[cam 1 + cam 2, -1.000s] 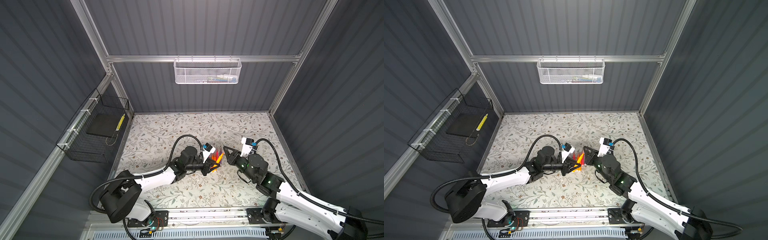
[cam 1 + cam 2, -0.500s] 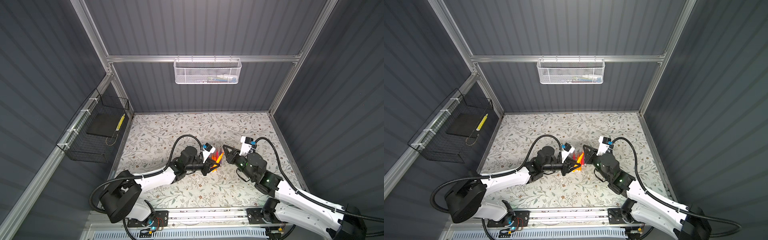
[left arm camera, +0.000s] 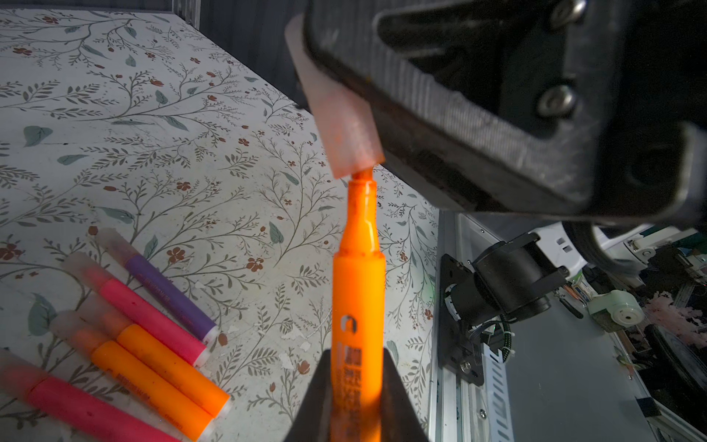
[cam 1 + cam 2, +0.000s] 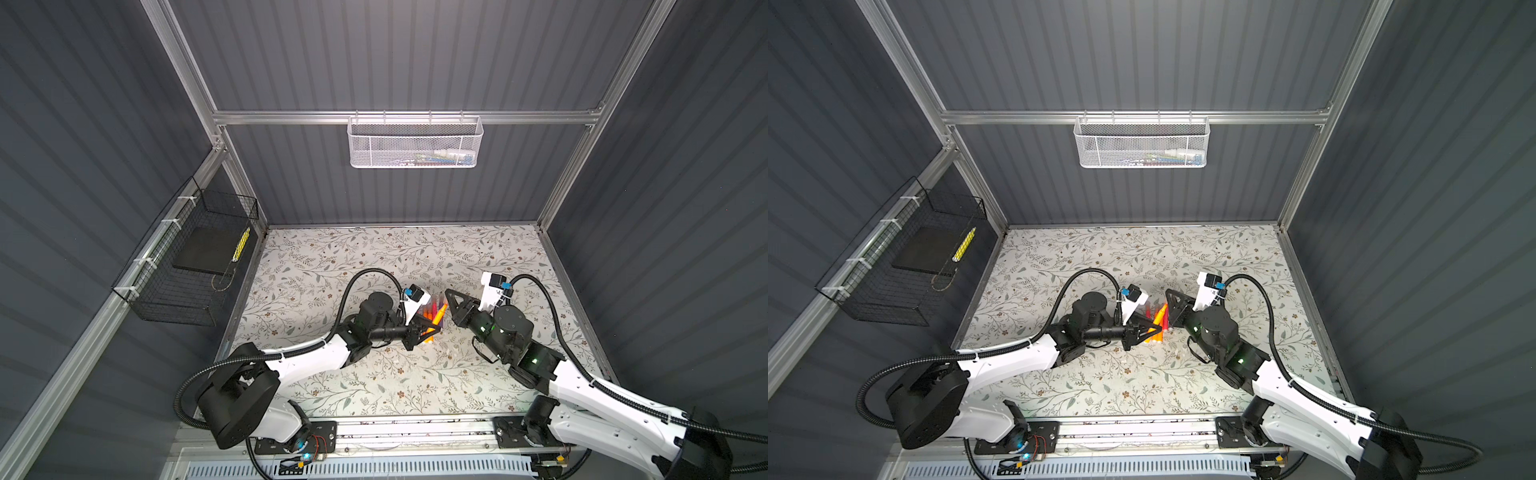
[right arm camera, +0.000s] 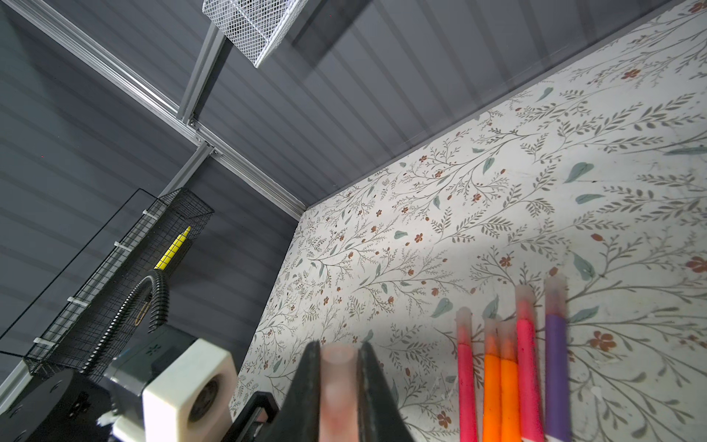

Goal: Insert the pens into the pen caps
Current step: 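Lower the pink cap onto the orange marker tip with the right gripper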

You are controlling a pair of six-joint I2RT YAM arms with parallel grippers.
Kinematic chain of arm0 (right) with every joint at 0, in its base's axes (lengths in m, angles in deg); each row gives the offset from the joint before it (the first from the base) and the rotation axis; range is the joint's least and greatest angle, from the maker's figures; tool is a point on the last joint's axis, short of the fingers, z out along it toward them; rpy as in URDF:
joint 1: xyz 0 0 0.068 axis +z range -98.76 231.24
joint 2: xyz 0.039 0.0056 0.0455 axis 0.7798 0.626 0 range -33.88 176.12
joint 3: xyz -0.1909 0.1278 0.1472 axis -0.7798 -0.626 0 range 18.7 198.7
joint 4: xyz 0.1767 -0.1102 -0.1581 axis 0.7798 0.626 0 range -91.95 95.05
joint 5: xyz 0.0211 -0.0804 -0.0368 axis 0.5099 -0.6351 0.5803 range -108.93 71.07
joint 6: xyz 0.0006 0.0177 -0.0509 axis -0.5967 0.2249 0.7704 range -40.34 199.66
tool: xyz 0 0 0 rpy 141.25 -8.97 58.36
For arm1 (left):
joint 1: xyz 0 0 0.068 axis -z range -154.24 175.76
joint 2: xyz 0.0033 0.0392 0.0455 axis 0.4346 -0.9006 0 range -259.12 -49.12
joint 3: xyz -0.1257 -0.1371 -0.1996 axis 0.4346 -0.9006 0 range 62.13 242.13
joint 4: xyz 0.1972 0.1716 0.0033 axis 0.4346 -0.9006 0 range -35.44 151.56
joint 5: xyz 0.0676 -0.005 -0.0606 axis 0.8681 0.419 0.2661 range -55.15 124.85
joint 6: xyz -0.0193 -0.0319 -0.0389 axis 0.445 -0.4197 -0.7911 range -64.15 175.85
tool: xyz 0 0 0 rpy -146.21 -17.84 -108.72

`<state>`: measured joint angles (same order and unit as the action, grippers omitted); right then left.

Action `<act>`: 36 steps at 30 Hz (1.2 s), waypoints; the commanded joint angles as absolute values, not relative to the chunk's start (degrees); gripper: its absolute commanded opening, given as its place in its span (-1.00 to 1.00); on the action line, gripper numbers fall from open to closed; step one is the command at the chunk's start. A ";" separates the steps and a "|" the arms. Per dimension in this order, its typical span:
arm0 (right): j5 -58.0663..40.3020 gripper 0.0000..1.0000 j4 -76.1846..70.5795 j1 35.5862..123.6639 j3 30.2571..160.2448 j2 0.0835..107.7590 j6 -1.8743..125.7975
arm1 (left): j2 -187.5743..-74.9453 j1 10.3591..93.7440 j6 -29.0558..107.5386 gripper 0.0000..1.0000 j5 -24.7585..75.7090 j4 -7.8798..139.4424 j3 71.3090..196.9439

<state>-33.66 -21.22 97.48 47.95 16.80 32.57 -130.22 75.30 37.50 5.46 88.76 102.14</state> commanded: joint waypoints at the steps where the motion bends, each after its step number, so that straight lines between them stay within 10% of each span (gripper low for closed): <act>1: -33.00 -1.00 -23.57 98.21 46.49 16.14 32.51 | -129.08 75.58 35.79 -1.00 5.58 91.09 101.27; 36: -34.26 -0.73 -40.45 105.47 34.44 17.36 34.76 | -127.90 71.55 26.76 -1.00 0.03 101.71 97.51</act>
